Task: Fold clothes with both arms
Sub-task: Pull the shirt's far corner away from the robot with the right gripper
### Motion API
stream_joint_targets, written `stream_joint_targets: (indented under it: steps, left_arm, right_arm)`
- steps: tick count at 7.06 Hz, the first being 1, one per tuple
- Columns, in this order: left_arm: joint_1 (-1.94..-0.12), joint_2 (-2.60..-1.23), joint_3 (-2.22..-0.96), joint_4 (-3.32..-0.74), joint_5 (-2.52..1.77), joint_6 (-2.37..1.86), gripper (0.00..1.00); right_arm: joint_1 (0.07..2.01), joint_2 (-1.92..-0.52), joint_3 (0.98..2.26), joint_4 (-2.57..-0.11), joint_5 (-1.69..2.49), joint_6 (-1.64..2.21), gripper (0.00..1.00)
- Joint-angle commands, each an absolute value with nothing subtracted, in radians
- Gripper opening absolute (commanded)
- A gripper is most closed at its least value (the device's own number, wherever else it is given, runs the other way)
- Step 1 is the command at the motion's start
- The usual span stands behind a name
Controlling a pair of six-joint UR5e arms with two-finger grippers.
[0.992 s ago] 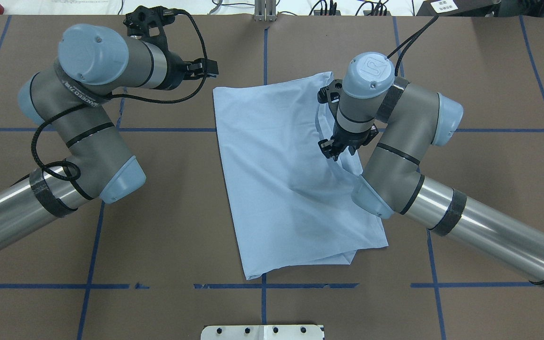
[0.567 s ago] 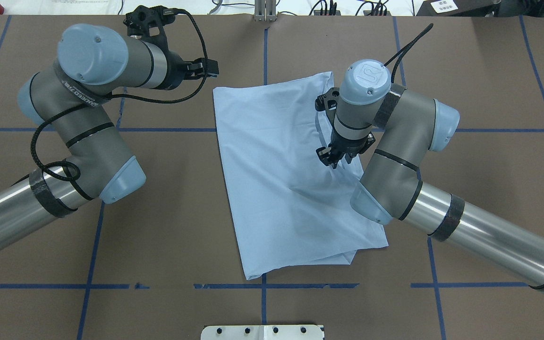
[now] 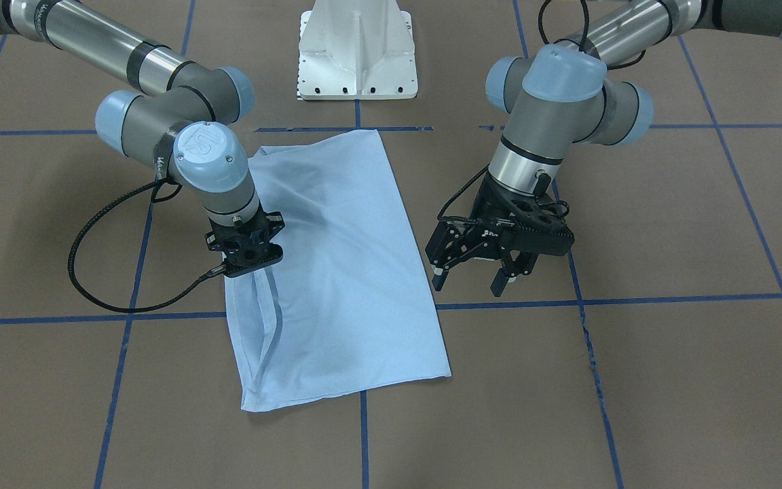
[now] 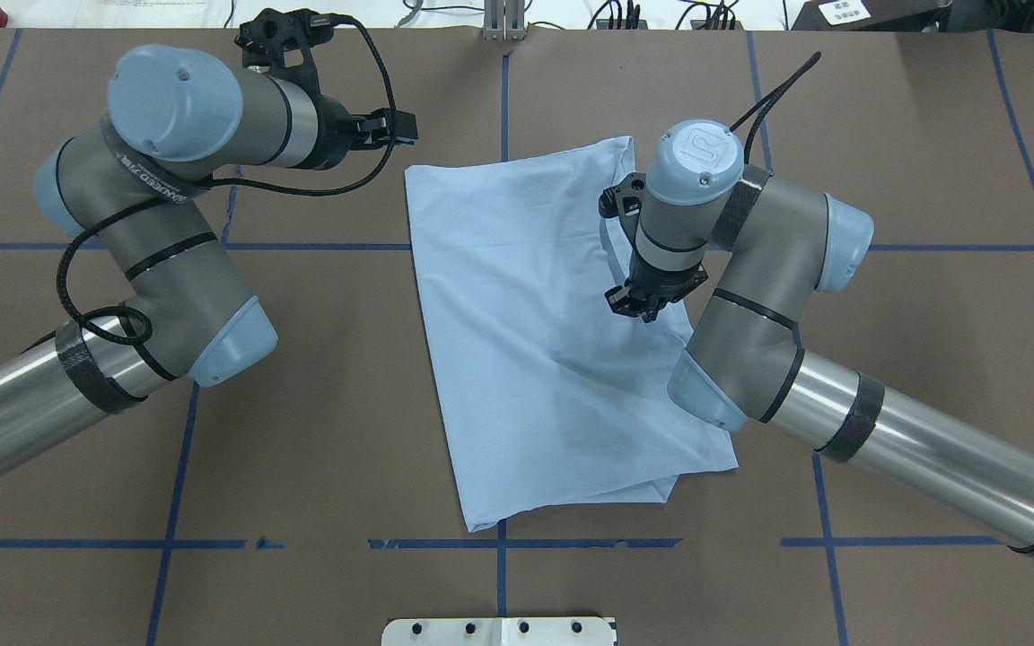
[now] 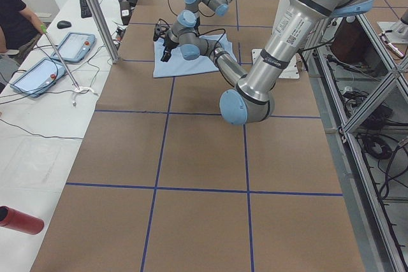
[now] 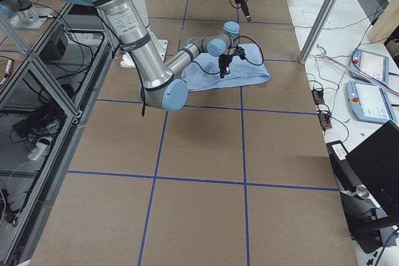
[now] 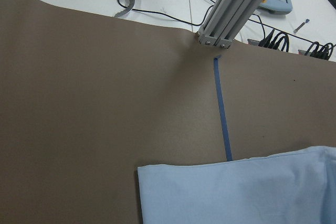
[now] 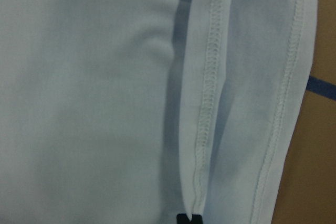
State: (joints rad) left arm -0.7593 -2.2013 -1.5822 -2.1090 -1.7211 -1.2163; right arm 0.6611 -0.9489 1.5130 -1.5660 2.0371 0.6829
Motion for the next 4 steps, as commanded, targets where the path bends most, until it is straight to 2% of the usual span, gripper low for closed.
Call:
stream_joint_targets:
  steps: [1,3,4]
  left_arm:
    - [-0.759,-2.201,-1.582,-2.114,-1.721,-1.216,1.00]
    - [-0.759,-2.201,-1.578,-2.112,-1.721,-1.216,1.00]
    - [-0.759,-2.200,-1.577,-2.112,-1.721,-1.216,1.00]
  right_arm:
    - [0.704,-0.971,1.513,-1.562,2.063,0.670,0.00]
    - [0.729,-1.037,1.525,-1.559,2.060,0.589,0.00]
    - [0.730,-1.042,1.543,-1.560,2.060,0.592,0.28]
